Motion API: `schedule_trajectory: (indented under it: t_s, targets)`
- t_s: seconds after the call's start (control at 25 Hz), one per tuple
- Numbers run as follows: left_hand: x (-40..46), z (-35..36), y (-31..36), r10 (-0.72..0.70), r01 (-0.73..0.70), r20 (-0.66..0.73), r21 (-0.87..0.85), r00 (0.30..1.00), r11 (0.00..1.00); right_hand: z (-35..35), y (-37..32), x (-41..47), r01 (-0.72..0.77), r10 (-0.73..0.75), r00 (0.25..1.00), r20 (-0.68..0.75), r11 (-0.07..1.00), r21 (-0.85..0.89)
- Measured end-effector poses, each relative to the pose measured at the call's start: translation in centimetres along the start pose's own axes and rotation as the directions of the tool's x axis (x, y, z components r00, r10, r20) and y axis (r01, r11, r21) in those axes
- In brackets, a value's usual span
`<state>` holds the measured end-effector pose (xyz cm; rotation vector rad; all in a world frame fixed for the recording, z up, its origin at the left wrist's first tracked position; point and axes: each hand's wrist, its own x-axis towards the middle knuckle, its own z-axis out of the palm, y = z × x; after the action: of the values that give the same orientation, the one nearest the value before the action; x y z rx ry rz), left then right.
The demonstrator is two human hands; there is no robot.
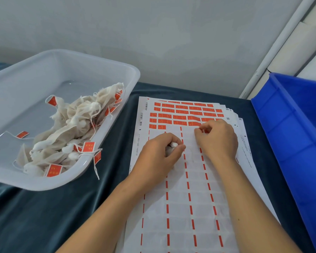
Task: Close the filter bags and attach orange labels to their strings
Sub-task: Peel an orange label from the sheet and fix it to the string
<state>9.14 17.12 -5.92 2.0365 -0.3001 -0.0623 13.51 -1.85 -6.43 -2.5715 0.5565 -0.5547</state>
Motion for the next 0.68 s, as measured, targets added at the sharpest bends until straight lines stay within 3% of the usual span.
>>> schedule_trajectory:
  t_s: [0.12, 0.2, 0.32, 0.4, 0.56, 0.68]
  targets:
    - [0.0, 0.1, 0.0, 0.0, 0.0, -0.002, 0.009, 1.0, 1.0, 0.0, -0.6, -0.4, 0.021, -0.024, 0.999, -0.04, 0.997, -0.076]
    - [-0.1, 0.2, 0.0, 0.025, -0.025, -0.008, 0.003, 1.0, 1.0, 0.7, -1.8, -0.9, 0.147, -0.149, 0.989, -0.021, 0.987, -0.071]
    - [-0.2, 0.2, -0.2, 0.098, -0.1, -0.056, -0.034, 0.994, 0.994, 2.2, -4.2, -0.8, 0.381, -0.397, 0.878, 0.267, 0.918, 0.109]
    - [-0.1, 0.1, -0.4, 0.116, -0.121, -0.07, -0.077, 0.991, 0.99, 2.9, -5.2, -0.1, 0.444, -0.447, 0.807, 0.385, 0.89, 0.102]
    - [0.0, 0.1, -0.5, 0.137, -0.148, -0.099, -0.117, 0.986, 0.982, 3.8, -5.0, -0.2, 0.446, -0.438, 0.83, 0.345, 0.893, 0.061]
    - [0.2, -0.4, -1.0, 0.104, -0.131, -0.266, -0.086, 0.958, 0.988, 4.2, -4.7, -1.5, 0.44, -0.442, 0.859, 0.257, 0.895, 0.069]
